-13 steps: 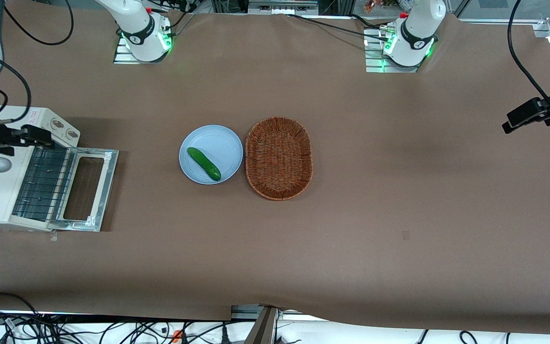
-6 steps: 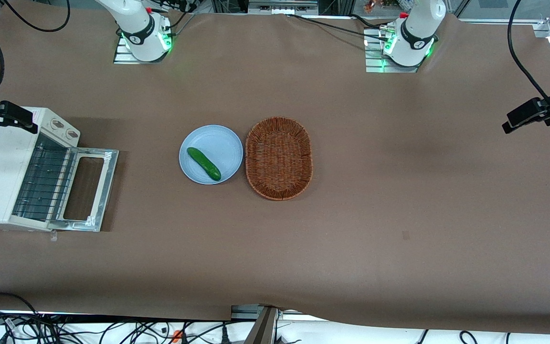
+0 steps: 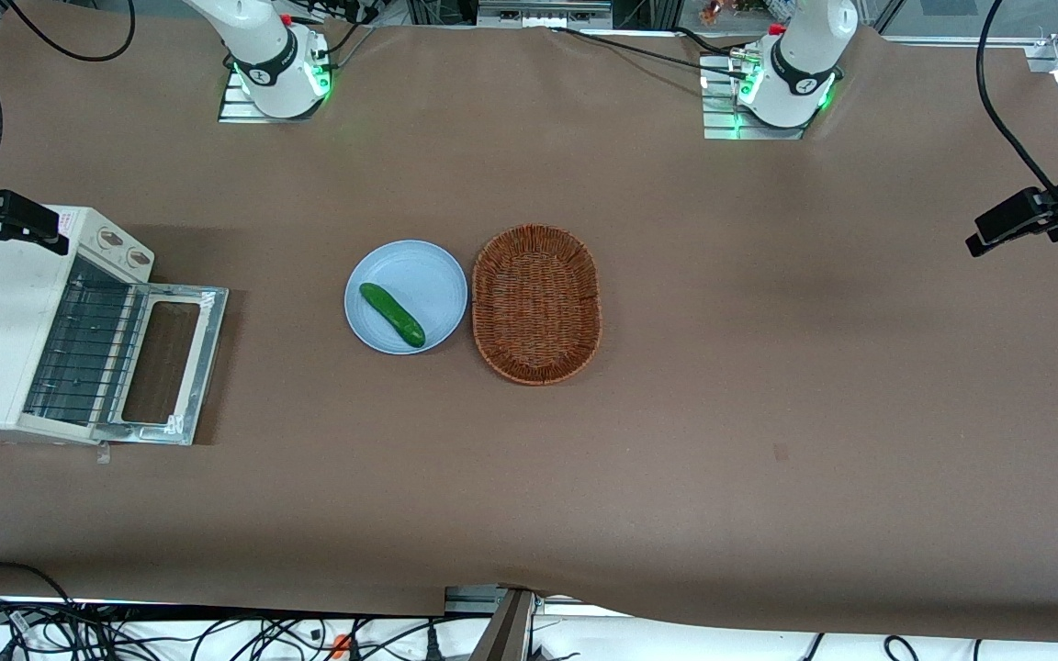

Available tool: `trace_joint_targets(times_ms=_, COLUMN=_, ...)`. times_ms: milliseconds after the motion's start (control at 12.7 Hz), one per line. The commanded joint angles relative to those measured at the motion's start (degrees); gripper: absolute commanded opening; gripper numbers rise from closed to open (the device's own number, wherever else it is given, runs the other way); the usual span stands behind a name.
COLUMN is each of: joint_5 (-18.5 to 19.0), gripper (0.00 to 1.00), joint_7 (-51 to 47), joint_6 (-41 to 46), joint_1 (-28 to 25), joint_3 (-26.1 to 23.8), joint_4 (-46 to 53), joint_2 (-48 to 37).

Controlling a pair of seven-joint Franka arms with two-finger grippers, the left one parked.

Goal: Open oven door with right arm only
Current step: 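Release the door and lift the right gripper away from the oven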

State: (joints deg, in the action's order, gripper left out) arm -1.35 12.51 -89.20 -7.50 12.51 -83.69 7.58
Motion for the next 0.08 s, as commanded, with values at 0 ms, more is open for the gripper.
trace_joint_targets(times_ms=0, joint_5=-0.24, gripper=1.0, joint_7=-0.29, joint_6=1.22, joint_1=0.11, joint_3=-0.03, joint_4=0.45, joint_2=-0.81)
